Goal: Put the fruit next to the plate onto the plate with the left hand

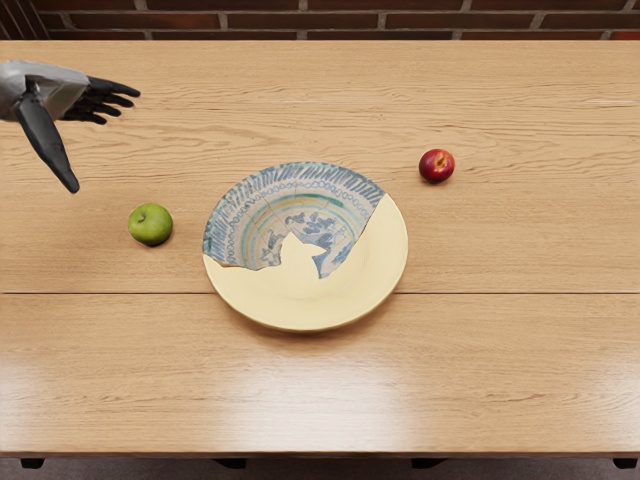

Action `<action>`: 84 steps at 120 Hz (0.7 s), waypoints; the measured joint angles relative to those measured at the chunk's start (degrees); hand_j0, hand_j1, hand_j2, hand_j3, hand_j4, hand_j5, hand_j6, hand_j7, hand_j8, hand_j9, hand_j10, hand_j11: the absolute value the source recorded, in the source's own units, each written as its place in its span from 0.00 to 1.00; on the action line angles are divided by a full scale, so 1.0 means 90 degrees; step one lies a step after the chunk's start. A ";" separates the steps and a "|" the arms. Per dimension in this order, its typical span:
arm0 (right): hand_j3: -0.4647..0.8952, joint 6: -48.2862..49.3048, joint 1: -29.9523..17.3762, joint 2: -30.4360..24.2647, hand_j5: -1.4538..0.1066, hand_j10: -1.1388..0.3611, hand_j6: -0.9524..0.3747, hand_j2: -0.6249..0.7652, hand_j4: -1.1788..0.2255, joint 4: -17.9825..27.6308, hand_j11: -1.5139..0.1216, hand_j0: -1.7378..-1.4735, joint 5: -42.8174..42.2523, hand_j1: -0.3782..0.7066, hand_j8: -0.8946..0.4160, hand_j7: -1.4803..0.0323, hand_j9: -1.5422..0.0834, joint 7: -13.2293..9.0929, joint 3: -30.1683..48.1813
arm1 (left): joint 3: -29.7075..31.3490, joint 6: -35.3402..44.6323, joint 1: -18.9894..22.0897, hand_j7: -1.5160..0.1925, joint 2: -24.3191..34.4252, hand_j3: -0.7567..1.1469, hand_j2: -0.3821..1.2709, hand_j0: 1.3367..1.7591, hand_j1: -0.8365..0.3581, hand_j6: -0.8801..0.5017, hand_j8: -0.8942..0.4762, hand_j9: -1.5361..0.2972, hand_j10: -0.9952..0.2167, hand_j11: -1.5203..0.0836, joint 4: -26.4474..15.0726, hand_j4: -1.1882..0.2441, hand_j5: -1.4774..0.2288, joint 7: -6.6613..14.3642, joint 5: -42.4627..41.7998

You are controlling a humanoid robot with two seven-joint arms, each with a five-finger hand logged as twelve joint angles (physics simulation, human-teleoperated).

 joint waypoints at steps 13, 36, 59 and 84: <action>0.34 0.0000 0.0006 0.0000 0.92 0.75 0.71 0.45 0.83 0.0000 0.92 0.30 0.0006 0.04 0.67 0.97 0.94 0.0001 0.0008 | -0.0013 0.0000 0.0000 0.88 0.0003 0.40 0.23 0.76 0.99 0.63 0.65 0.84 0.82 0.94 0.0007 0.83 0.86 -0.0001 0.0010; 0.34 0.0000 0.0014 0.0000 0.92 0.75 0.71 0.45 0.83 -0.0002 0.92 0.30 0.0009 0.04 0.67 0.97 0.94 0.0001 0.0008 | 0.0000 0.0000 0.0140 0.88 -0.1368 0.40 0.23 0.76 0.99 0.63 0.65 0.84 0.82 0.94 0.0535 0.83 0.86 0.0012 0.0924; 0.34 -0.0001 0.0015 0.0000 0.92 0.75 0.71 0.45 0.83 -0.0002 0.92 0.30 0.0010 0.04 0.67 0.97 0.94 0.0001 0.0007 | 0.0765 -0.0001 -0.1284 0.88 -0.1907 0.40 0.23 0.76 0.99 0.63 0.65 0.84 0.82 0.94 0.0166 0.83 0.86 0.0902 0.1697; 0.34 0.0000 0.0016 0.0000 0.92 0.75 0.71 0.45 0.83 -0.0002 0.92 0.30 0.0010 0.04 0.67 0.97 0.94 0.0001 0.0007 | 0.1135 0.3745 -0.1208 0.88 -0.2693 0.40 0.23 0.76 0.99 0.63 0.65 0.83 0.82 0.94 -0.2691 0.83 0.86 0.3941 -0.1991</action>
